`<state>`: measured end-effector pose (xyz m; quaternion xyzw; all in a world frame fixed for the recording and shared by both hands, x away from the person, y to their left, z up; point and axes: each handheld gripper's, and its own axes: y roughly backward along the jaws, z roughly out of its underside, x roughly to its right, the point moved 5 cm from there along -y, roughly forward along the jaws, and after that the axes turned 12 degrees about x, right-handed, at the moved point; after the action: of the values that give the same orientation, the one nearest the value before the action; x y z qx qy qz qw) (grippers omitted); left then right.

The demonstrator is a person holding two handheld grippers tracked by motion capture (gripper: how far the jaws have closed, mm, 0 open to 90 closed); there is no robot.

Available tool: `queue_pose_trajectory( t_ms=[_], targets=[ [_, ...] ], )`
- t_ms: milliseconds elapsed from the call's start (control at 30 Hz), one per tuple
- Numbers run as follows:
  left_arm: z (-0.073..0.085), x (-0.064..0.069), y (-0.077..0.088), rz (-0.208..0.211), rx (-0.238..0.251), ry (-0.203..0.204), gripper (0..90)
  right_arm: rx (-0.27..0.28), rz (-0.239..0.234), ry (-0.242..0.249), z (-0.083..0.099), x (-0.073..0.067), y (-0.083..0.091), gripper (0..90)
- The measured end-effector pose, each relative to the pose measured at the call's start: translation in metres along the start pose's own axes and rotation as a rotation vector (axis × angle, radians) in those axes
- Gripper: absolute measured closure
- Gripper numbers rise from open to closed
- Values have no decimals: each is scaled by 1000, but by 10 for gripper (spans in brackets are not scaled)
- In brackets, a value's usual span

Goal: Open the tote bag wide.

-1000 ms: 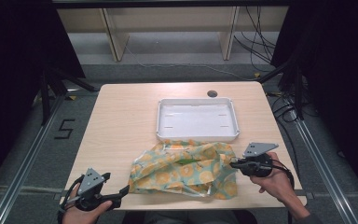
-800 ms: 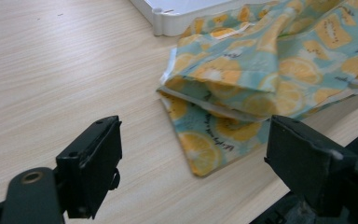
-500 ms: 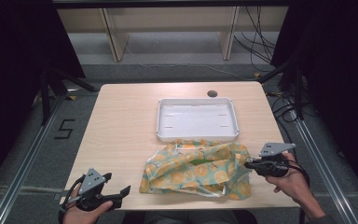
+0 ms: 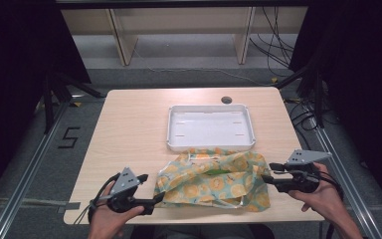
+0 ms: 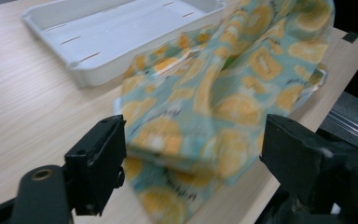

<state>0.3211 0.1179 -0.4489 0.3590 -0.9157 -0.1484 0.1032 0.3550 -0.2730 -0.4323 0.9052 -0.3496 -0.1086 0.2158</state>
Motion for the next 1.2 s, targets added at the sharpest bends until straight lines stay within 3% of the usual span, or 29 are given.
queue_pose_trajectory(
  t_ms=[33,67,133,233,300,333,400,433,567,600,633,667,733,867,933,1100,1200],
  targets=[
    [0,0,0,0,0,0,275,0,0,0,0,0,0,469],
    [-5,2,-8,9,-12,-33,275,22,-17,-1,-4,-5,0,469],
    [-11,6,-20,28,-32,-59,300,41,-50,6,-10,-15,-2,472],
    [-16,11,-39,59,-77,-91,356,48,-120,52,-16,-27,-14,485],
    [-19,11,-50,60,-101,-120,393,19,-146,62,-18,-35,-24,489],
    [-20,11,-55,62,-105,-117,427,12,-175,69,-19,-42,-37,494],
    [-22,12,-65,83,-118,-132,438,-5,-195,68,-20,-45,-43,494],
    [-23,12,-69,82,-128,-133,463,-18,-212,89,-19,-50,-56,497],
    [-24,14,-86,102,-173,-170,529,-62,-235,134,-15,-54,-83,497],
    [-24,14,-86,102,-173,-170,576,-62,-235,134,-15,-54,-83,497],
    [-25,12,-90,114,-184,-193,633,-98,-251,146,-13,-57,-96,497],
    [-25,12,-90,114,-184,-193,669,-98,-251,146,-13,-57,-96,497],
    [-31,8,-96,106,-174,-206,755,-146,-269,167,-10,-59,-113,499],
    [-36,3,-102,109,-177,-214,811,-172,-262,177,-7,-61,-127,503],
    [-39,0,-106,103,-183,-216,846,-214,-266,186,-5,-60,-133,519],
    [-45,-14,-117,78,-198,-228,891,-295,-314,215,6,-65,-135,805],
    [-48,-27,-123,42,-203,-216,894,-298,-352,256,6,-69,-129,873]
  ],
)
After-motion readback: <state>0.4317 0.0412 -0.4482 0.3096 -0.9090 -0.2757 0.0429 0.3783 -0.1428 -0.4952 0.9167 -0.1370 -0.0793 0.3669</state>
